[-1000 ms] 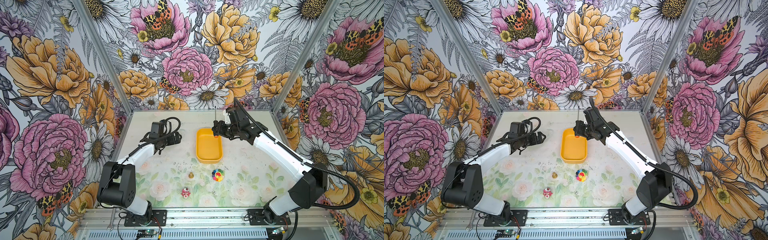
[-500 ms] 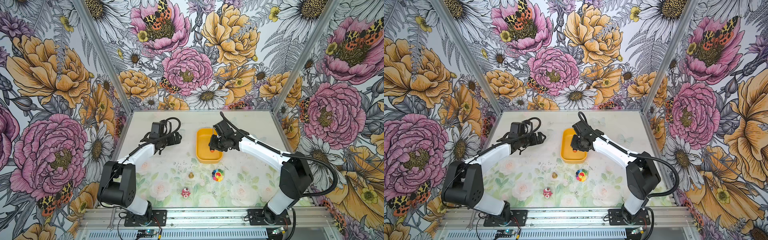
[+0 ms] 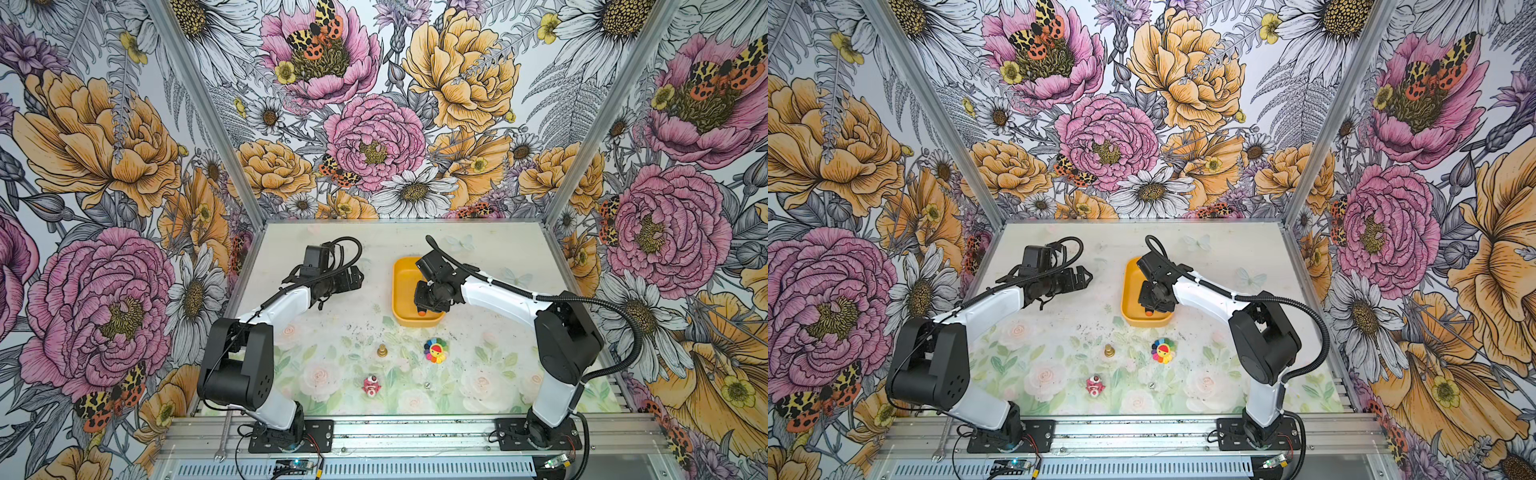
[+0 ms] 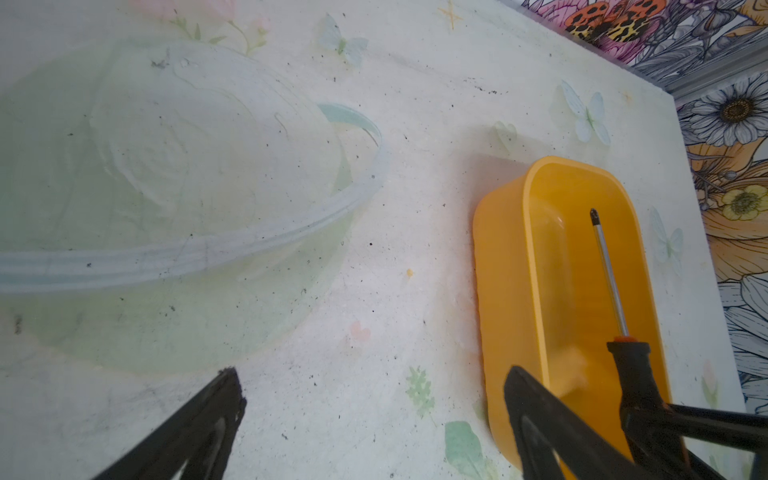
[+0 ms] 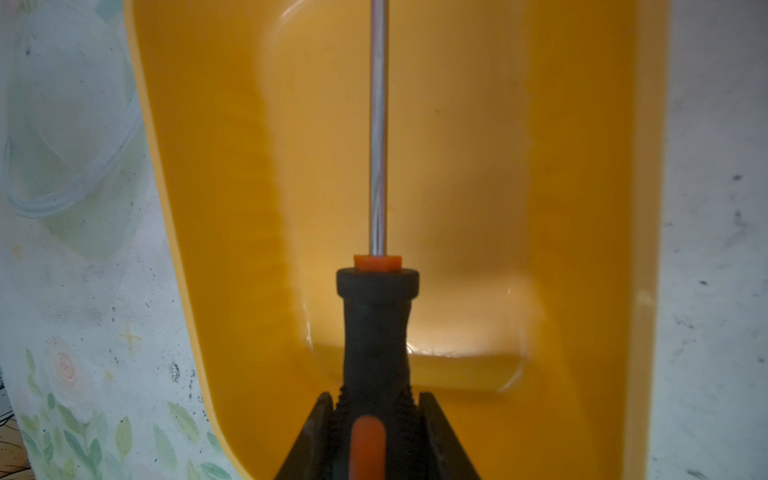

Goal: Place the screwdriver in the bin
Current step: 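Carry the screwdriver with the right gripper over the yellow bin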

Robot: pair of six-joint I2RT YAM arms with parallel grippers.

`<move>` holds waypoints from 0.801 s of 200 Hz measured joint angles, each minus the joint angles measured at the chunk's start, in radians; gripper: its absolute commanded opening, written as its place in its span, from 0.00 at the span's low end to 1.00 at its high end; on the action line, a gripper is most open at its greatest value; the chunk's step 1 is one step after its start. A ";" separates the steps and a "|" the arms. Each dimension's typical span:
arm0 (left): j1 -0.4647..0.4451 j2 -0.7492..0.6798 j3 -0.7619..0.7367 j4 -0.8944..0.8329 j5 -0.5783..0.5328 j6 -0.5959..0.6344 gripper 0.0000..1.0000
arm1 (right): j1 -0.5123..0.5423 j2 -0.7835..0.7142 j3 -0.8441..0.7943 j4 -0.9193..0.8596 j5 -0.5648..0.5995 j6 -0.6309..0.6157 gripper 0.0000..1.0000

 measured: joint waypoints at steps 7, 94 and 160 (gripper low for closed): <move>0.000 0.000 0.000 0.000 0.000 0.000 0.99 | 0.000 0.008 0.000 0.000 0.001 -0.001 0.00; -0.009 0.001 0.000 0.000 0.003 0.000 0.99 | 0.000 0.078 0.011 0.000 0.022 -0.027 0.00; -0.009 0.002 0.000 0.000 0.003 0.000 0.99 | 0.000 0.108 0.042 -0.002 0.027 -0.036 0.00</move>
